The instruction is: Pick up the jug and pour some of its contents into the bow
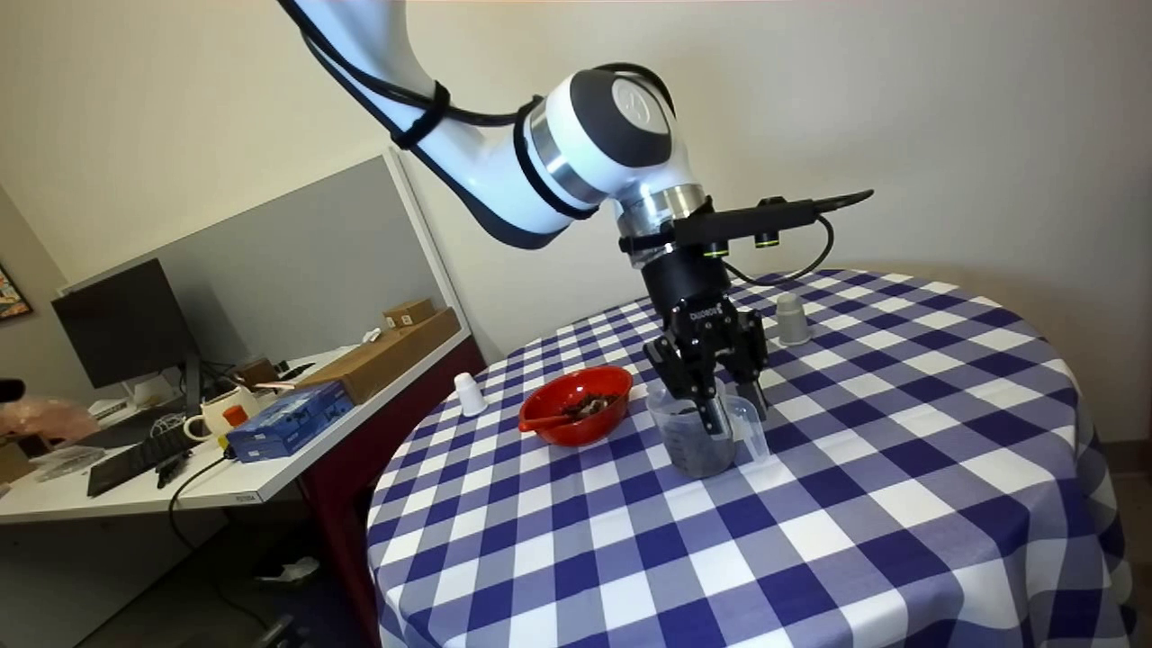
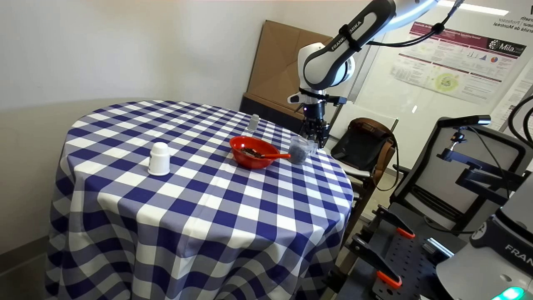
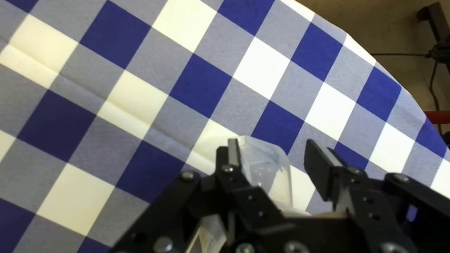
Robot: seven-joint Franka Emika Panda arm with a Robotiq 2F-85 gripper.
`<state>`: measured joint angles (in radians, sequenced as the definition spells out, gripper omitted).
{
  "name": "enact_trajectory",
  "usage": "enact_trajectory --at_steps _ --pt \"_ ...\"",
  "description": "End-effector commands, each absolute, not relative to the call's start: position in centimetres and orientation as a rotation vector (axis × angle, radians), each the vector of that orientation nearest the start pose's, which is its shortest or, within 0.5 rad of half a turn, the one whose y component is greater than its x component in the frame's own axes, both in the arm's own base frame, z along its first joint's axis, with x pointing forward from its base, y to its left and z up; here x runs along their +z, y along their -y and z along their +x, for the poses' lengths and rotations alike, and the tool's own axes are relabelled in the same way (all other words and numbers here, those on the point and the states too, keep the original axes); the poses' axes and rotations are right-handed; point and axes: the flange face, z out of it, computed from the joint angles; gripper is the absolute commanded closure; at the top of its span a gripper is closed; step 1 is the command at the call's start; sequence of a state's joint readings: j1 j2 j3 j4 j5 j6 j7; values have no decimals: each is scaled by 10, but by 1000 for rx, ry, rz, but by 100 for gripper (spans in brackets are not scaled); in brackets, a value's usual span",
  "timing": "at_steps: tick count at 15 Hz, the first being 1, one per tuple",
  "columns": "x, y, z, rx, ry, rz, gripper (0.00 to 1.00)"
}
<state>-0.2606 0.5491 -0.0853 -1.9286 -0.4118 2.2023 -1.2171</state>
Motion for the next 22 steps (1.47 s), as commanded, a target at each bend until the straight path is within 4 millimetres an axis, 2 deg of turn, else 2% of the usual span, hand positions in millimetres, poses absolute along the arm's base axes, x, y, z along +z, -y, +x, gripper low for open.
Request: enact_trajectory --at_steps 1,2,3,5,9,11,13,17,22 --pt "192 209 557 653 1755 -2587 79" --pt "192 207 558 655 1756 -2590 88" --pt "192 206 559 655 1758 -2591 92" --pt "192 201 562 661 1753 -2597 87" --pt "195 185 566 692 1744 -2619 87" --pt "202 172 569 716 1752 -2658 87" --pt "214 157 575 732 1706 -2770 87" --pt "244 124 584 755 1627 -2934 87" --pt "263 77 583 1018 1549 -3010 88"
